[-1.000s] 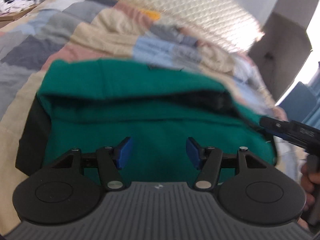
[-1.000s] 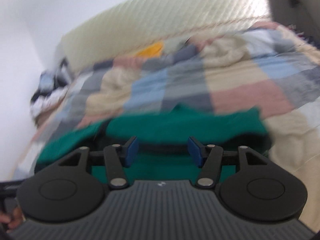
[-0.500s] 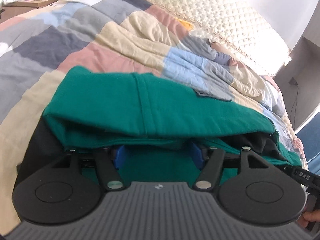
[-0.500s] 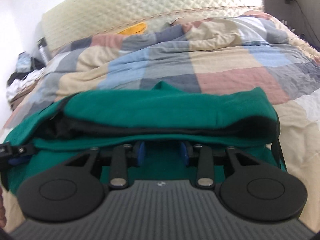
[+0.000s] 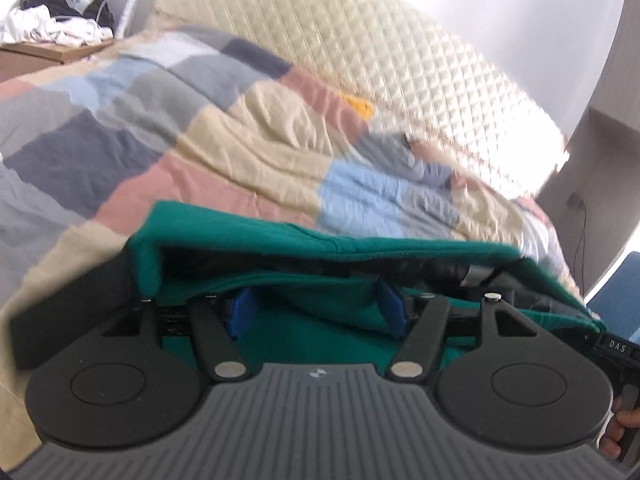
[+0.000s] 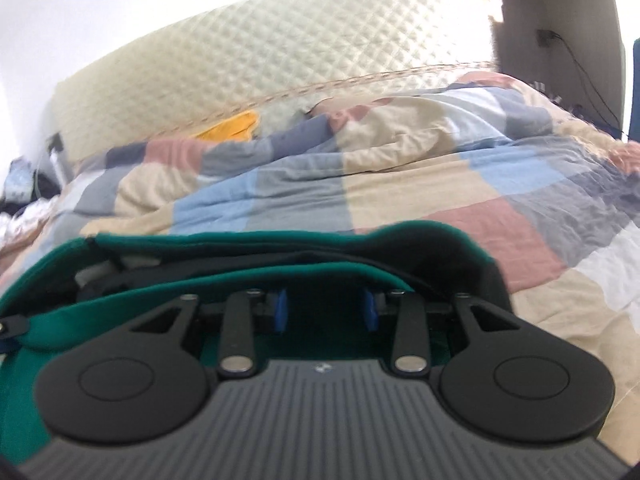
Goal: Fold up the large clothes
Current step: 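Fold the held edge over the bundle with both grippers and release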
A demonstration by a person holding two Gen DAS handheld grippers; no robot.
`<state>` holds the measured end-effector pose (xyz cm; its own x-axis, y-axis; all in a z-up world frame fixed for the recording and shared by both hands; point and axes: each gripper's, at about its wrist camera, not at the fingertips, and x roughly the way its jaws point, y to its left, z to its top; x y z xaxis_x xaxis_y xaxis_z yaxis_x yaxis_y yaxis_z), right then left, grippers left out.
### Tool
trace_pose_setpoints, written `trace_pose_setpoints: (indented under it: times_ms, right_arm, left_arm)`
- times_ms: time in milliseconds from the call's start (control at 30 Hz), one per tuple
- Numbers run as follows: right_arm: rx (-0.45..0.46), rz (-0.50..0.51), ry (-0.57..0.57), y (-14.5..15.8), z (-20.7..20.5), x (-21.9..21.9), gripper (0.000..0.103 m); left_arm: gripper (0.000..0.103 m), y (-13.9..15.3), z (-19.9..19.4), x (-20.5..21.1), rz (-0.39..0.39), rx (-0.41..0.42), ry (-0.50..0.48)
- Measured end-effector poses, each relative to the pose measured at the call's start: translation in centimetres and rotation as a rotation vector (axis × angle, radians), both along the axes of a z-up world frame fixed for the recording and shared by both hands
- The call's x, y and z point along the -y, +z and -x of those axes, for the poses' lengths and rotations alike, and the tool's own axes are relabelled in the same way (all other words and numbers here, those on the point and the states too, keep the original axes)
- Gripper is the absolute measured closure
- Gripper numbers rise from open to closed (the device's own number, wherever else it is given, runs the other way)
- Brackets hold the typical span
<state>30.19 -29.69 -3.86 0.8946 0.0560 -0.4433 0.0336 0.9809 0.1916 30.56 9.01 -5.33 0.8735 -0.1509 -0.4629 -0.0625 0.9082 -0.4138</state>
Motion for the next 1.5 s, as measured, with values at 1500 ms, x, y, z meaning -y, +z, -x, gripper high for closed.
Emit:
trace_pose_setpoints:
  times_ms: [1500]
  right_arm:
    - [-0.108,-0.014,0.268,-3.2,3.1,-7.8,0.062]
  left_arm:
    - [0.026,-2.1,3.3,6.6,-0.193,-0.127,-0.111]
